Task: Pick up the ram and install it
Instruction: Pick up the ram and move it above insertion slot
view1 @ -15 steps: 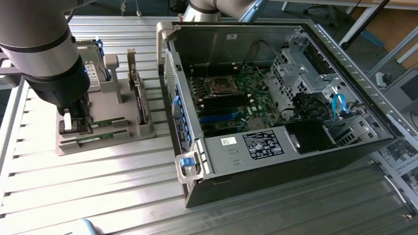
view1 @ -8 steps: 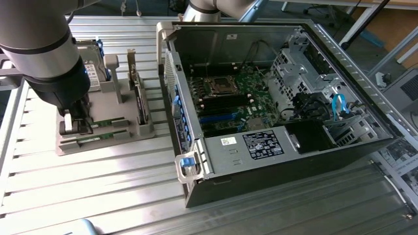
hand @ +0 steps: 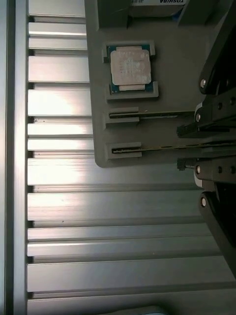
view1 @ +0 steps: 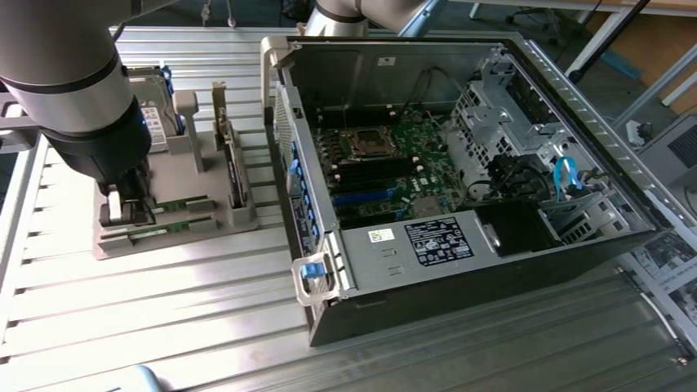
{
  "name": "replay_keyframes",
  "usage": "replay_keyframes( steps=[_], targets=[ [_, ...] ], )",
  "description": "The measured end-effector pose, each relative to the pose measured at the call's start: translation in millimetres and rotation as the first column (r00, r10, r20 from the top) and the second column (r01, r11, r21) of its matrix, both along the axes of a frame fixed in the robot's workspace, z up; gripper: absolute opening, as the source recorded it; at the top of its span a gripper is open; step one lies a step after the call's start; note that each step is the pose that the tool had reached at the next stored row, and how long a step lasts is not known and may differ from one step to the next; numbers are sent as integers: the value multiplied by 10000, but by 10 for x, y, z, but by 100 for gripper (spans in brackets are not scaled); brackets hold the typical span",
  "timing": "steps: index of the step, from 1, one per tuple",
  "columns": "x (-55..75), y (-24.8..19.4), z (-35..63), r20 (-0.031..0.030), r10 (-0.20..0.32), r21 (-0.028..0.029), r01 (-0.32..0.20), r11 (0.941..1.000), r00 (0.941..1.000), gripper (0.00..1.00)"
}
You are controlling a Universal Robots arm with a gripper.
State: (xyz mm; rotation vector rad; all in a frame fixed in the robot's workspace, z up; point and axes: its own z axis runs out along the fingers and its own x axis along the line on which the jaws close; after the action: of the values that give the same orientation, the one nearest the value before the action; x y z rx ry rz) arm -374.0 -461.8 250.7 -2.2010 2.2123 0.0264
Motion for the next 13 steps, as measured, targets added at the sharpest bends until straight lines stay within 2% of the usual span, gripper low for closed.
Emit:
replay_keyframes(
  steps=[13],
  targets=[
    [0,0,-43,0,17,0,-17,10000,10000,30]
  ],
)
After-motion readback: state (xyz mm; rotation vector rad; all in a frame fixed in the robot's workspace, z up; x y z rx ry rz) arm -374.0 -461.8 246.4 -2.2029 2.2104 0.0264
